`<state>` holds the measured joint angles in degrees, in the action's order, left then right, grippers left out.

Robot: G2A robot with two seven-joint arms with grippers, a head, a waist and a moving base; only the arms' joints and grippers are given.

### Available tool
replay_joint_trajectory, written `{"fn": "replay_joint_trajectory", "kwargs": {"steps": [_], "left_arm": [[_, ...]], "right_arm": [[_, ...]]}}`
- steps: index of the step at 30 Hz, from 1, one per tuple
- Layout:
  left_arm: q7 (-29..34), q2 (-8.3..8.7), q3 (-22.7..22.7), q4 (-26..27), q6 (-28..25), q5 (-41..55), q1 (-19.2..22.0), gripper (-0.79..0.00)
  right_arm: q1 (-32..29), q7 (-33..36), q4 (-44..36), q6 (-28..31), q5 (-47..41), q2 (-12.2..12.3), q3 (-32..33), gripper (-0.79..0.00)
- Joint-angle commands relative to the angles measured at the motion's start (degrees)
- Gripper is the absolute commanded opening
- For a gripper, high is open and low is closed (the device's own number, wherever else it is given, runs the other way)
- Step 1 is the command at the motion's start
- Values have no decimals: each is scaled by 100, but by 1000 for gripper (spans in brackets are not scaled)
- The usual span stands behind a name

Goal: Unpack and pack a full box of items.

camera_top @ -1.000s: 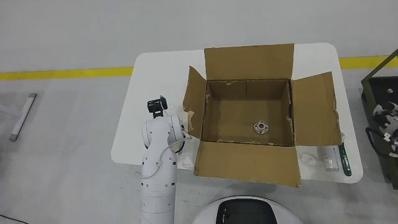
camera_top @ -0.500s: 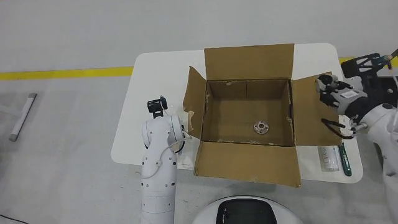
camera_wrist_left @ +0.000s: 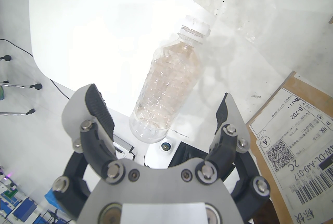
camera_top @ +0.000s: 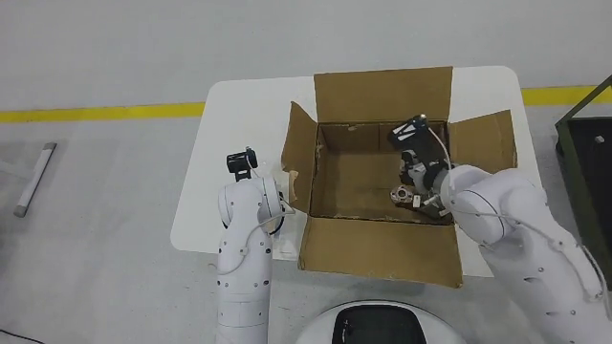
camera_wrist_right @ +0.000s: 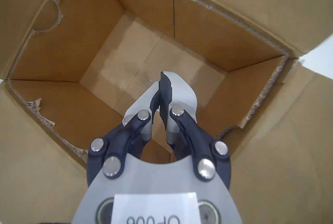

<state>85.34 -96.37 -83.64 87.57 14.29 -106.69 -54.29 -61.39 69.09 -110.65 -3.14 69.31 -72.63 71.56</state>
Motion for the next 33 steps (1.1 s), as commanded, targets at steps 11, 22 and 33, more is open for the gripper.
{"fn": "replay_joint_trajectory", "kwargs": {"steps": [11, 22, 33], "left_arm": [[0, 0, 0, 0, 0, 0, 0, 0], [0, 0, 0, 0, 0, 0, 0, 0], [0, 0, 0, 0, 0, 0, 0, 0]], "right_arm": [[5, 1, 131, -69, -103, -9, -2, -785], [5, 1, 131, -69, -103, -9, -2, -785], [584, 1318, 458, -1003, 2159, -124, -916, -785]]}}
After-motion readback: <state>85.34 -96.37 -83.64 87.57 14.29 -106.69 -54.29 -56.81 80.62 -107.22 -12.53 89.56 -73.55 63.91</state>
